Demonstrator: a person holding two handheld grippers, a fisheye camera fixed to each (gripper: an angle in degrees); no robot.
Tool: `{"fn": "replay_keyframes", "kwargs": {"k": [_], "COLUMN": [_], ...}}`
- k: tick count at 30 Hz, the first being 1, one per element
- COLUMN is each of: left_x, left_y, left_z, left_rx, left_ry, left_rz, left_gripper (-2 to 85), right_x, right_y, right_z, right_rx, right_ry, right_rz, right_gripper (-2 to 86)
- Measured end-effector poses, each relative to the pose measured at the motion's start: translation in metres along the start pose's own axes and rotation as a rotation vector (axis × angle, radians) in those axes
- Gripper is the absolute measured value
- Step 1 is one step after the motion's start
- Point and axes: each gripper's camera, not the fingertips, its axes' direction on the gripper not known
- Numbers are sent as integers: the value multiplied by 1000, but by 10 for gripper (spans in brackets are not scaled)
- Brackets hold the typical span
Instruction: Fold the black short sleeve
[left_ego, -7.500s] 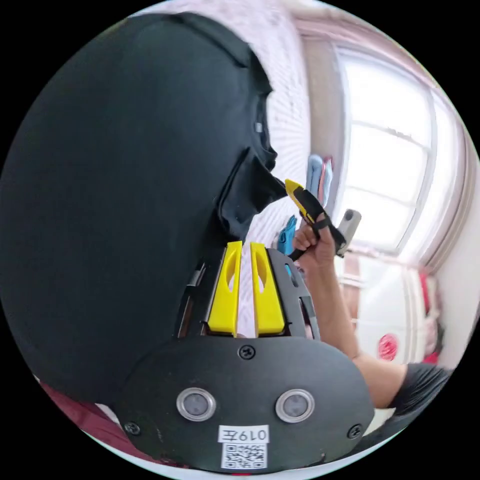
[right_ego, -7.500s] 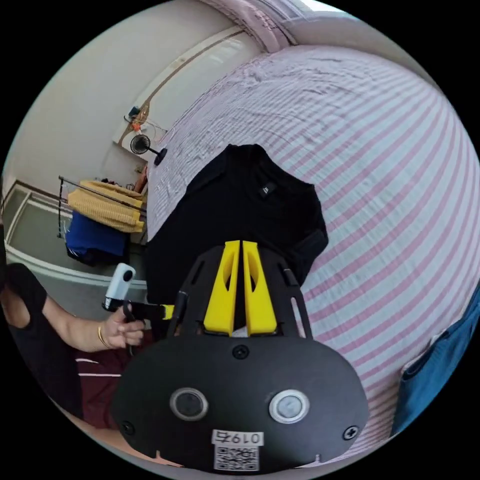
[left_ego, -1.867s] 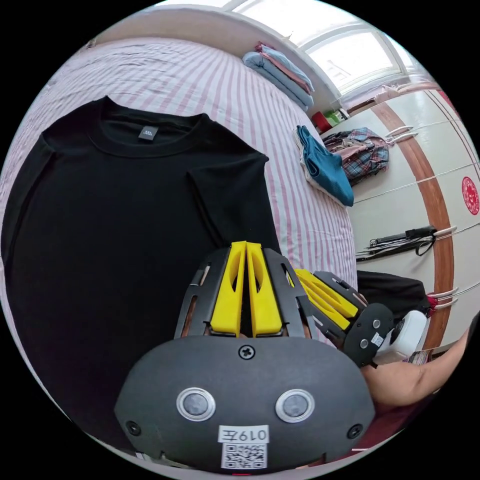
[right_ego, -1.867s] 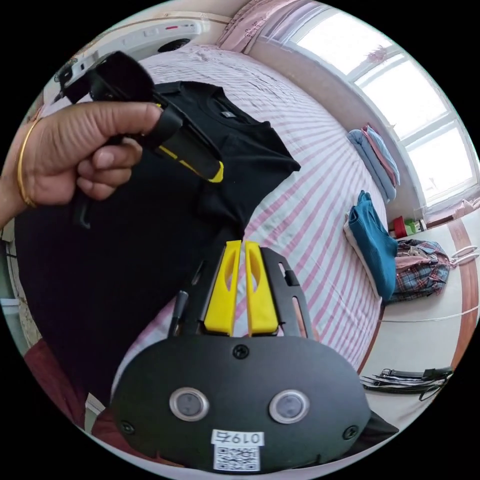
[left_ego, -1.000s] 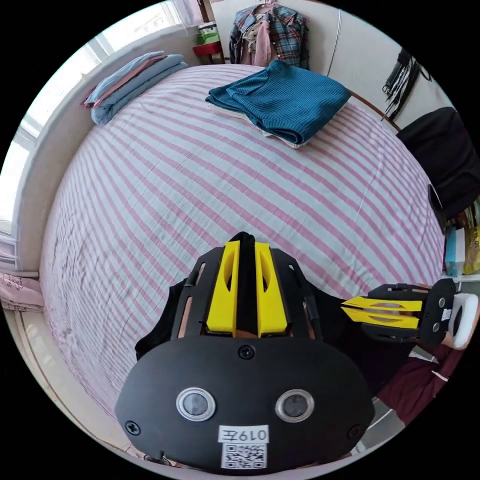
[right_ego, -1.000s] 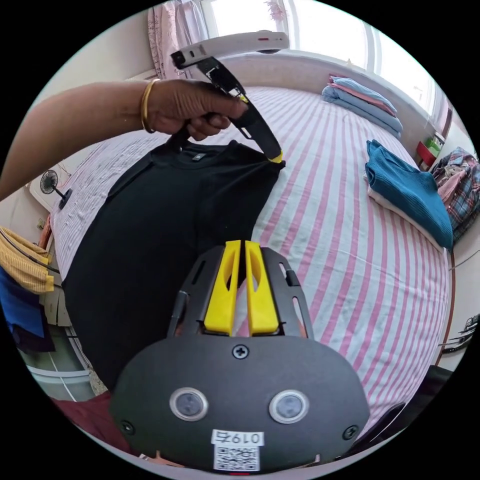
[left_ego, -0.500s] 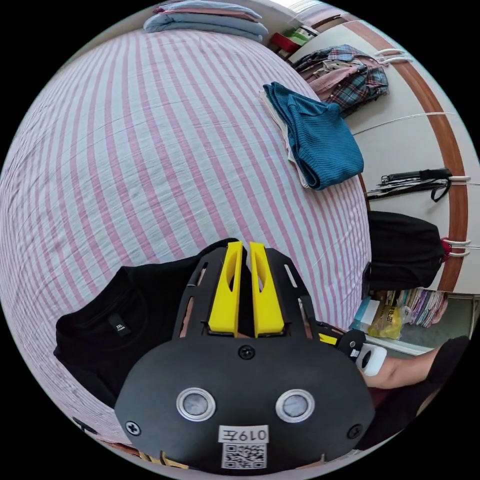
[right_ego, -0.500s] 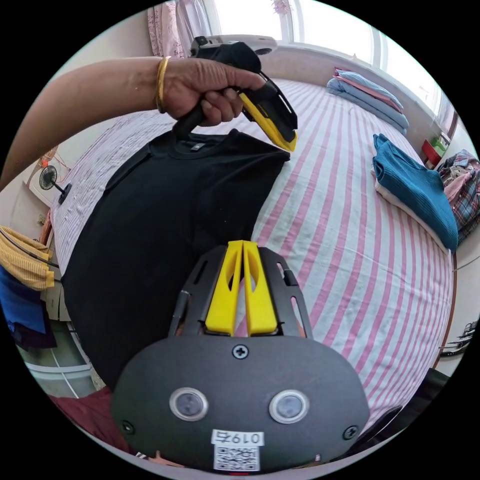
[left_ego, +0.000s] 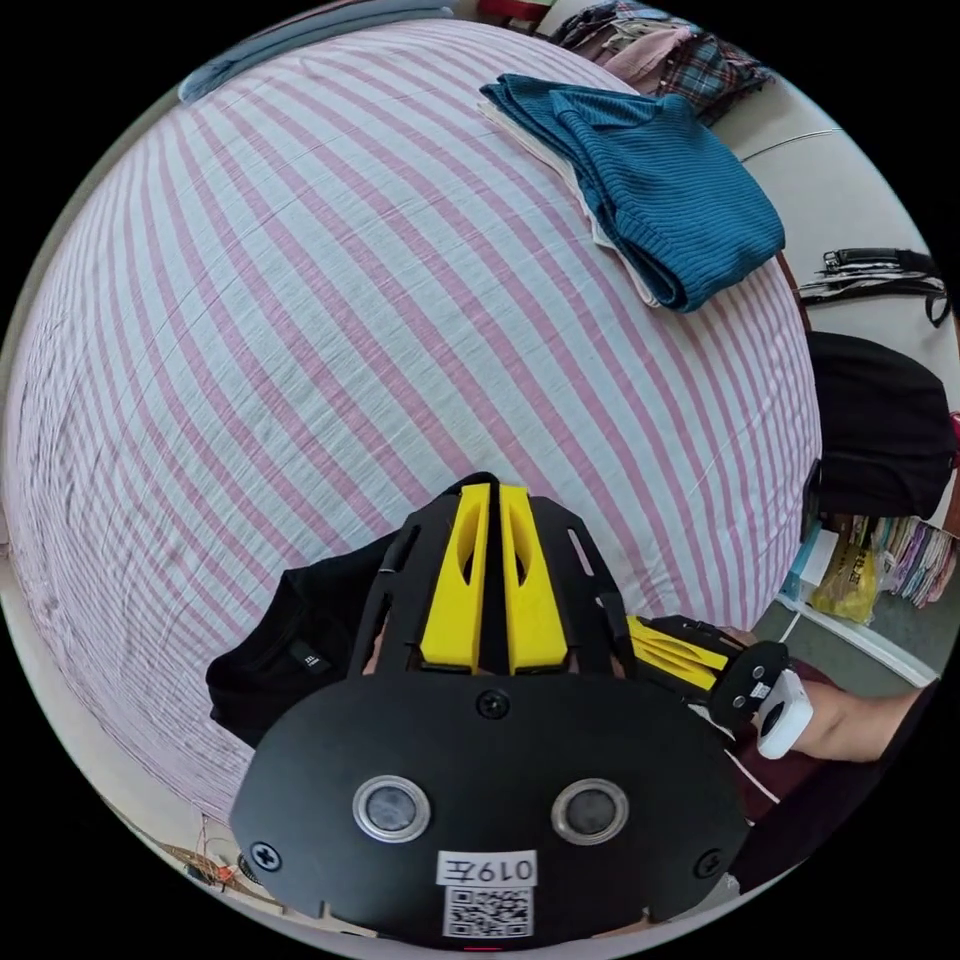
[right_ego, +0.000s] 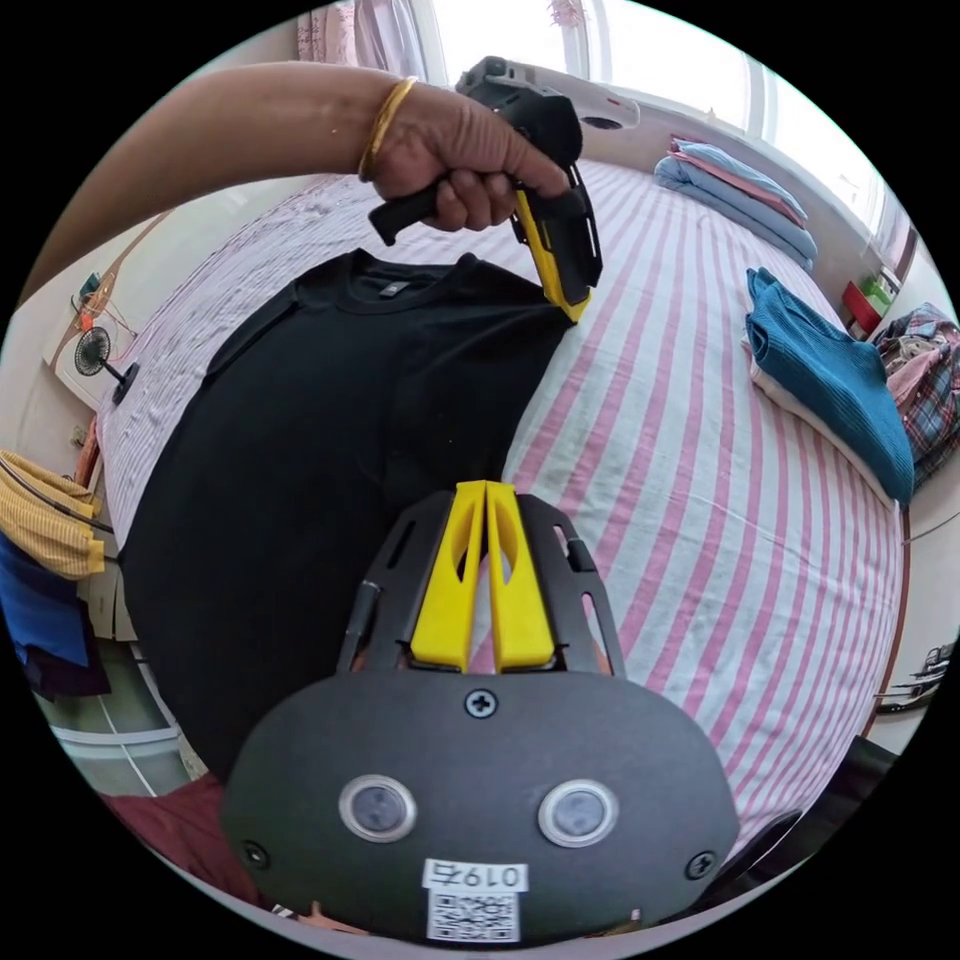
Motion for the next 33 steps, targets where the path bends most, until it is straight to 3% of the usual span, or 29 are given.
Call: {"fn": "replay_keyframes", "kwargs": {"k": [7,14,22,33], "left_x": [-82,-113,-94,-91], "left_y": [9,18,7,7], "left_z": [-3,21,7,-8], "left_rx": [127,182,101,-43], "left_ry": [407,574,336,259], "left_rz": [-241,-301,-33,64], "left_gripper": [18,22,22,14], "right_x": [26,58,98,147], "right_y": [-4,-8,-16,-61], "right_z": [6,10,7,-3], "right_rx": [12,38,41,85], "right_ry": [-20,-75,-100,-178], "right_rz": [21,101,168,192], "right_gripper": [-7,-7,-7,-6]}}
